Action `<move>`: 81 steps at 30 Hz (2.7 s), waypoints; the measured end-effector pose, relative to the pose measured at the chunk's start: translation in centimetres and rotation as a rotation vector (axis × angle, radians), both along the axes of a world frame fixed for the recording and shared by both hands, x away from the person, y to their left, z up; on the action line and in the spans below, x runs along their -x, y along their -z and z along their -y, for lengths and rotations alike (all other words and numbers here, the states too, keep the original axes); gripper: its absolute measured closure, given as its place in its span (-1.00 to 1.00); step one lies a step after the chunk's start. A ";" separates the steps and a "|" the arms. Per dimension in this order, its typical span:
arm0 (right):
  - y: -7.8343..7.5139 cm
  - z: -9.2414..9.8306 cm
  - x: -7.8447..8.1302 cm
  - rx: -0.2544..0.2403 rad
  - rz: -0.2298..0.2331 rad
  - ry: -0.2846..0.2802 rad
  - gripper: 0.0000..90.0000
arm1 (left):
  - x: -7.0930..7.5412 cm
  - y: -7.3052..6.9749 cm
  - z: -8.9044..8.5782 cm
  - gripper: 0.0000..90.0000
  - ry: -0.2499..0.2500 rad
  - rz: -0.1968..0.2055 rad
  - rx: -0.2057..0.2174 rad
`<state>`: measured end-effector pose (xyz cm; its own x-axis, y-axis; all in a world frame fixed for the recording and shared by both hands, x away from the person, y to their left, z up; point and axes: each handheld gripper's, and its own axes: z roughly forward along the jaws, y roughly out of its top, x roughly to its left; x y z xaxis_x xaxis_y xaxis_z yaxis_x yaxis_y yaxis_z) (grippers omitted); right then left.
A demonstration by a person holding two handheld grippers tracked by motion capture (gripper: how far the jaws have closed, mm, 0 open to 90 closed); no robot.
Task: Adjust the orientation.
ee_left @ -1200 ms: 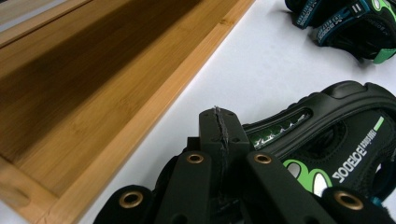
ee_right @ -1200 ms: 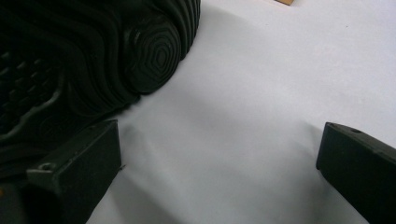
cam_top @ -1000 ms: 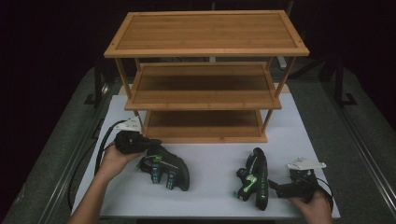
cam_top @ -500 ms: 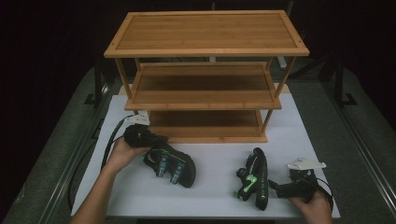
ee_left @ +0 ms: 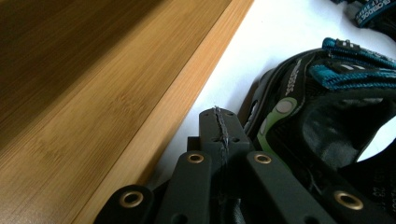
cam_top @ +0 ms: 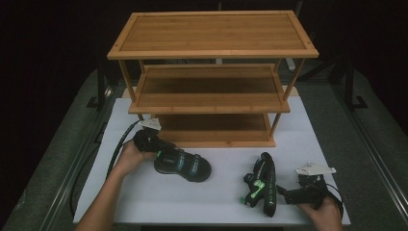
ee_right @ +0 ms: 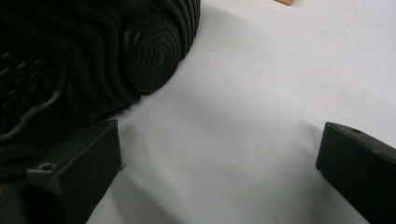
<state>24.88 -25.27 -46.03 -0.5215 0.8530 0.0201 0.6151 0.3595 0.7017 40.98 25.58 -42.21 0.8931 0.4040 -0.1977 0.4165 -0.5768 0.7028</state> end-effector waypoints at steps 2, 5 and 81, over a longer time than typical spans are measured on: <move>0.0 0.0 0.0 0.000 0.000 0.000 -1.00 | 0.2 -0.3 -0.3 1.00 -0.018 -0.005 0.016; 0.0 0.0 0.0 0.000 0.001 0.000 -1.00 | 0.4 -1.2 -1.0 1.00 -0.038 0.023 0.019; 0.0 0.0 0.0 0.001 0.001 -0.001 -1.00 | 12.1 1.6 -1.3 1.00 0.077 -0.038 0.002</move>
<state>24.86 -25.27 -46.03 -0.5220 0.8527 0.0188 0.6143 0.3606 0.7019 28.86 26.88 -43.84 0.9136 0.3335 -0.2328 0.3970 -0.6068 0.6886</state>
